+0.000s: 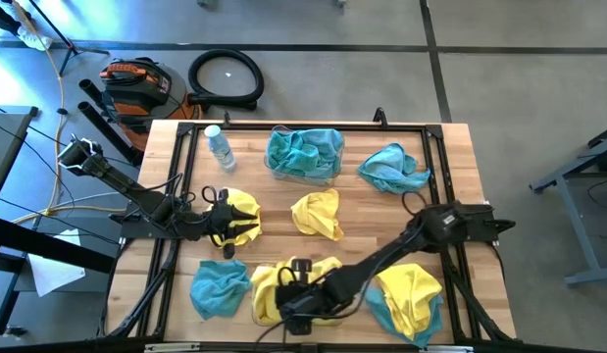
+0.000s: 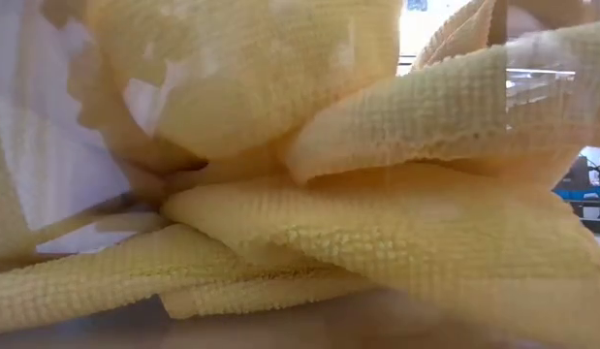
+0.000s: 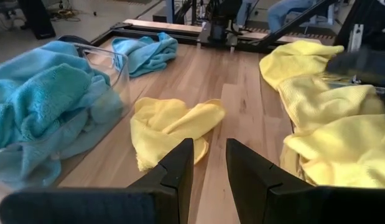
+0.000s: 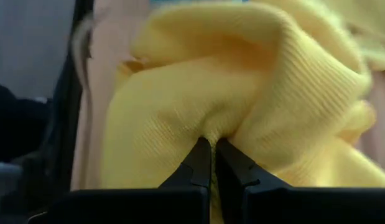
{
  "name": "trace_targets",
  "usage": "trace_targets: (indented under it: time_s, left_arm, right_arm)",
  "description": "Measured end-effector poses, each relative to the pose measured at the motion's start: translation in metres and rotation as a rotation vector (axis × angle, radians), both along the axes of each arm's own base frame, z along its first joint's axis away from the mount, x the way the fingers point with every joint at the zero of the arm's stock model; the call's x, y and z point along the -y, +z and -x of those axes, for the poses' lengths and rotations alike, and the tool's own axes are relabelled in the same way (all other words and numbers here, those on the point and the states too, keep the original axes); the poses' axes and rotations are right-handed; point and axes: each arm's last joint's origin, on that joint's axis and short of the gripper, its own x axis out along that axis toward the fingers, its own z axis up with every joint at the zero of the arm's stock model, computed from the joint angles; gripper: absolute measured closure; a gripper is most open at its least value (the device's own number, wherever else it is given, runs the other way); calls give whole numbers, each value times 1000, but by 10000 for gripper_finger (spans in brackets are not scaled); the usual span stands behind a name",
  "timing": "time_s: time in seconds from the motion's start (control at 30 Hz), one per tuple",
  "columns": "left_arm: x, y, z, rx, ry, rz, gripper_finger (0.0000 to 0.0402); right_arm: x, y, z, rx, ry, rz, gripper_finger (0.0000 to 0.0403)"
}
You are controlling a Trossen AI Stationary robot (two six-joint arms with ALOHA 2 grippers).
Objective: Sort microfiber towel by color & place in baskets
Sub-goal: Put the yellow towel into the bottom transparent bin, then put the blue towel into the top transparent bin
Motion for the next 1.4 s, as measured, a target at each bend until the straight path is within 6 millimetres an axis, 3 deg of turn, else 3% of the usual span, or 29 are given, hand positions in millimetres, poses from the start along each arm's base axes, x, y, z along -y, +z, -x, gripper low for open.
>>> trace_targets:
  time_s: [0.37,0.53,0.7,0.83,1.03,1.23,1.4]
  left_arm:
    - [0,0,0,-2,-11,24,321]
    - [1,0,0,-2,-12,26,321]
    - [1,0,0,-6,-27,31,321]
    - [1,-1,0,-8,-37,36,321]
    - [1,-1,0,-8,-37,35,321]
    - [2,-1,0,-10,-46,40,321]
    - [4,-1,0,-28,-124,72,321]
  right_arm:
    - [19,-57,-21,-183,-60,-99,400]
    - [18,-67,-27,-186,-65,-142,381]
    - [17,-68,-27,-189,-56,-159,336]
    - [19,-58,-25,-184,-54,-164,302]
    - [19,-20,-15,-93,-64,-109,290]
    - [10,8,9,-17,-100,85,290]
    - [-1,21,43,-20,-184,254,290]
